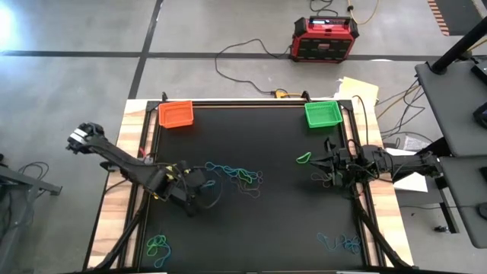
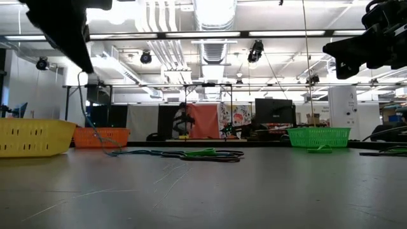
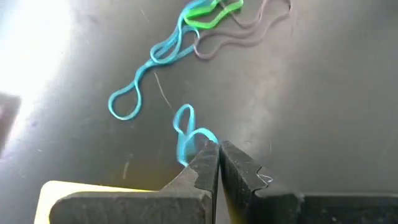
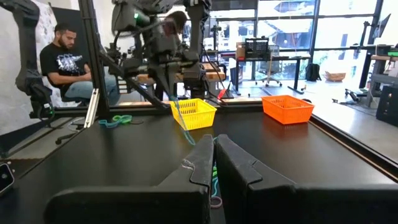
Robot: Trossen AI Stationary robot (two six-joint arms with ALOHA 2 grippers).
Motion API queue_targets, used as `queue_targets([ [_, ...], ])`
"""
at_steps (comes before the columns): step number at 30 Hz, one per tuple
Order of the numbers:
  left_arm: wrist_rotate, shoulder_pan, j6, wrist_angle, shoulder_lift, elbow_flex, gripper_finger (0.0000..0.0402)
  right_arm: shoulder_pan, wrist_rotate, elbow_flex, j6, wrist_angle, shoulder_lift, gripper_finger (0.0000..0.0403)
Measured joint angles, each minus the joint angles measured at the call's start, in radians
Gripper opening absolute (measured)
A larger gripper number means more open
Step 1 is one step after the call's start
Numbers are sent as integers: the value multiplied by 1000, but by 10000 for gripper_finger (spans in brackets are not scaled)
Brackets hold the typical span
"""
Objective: Sort rubber bands into baskets
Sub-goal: Put the blue rubber band into the yellow bin
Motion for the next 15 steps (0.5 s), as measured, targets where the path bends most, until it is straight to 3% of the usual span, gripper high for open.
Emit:
queue_targets([
  [8, -30, 2, -15, -69, -165, 2, 0, 0, 0, 0, 0, 0, 0, 9],
  [15, -57, 3, -79, -187, -272, 100, 0, 0, 0, 0, 0, 0, 0, 9],
])
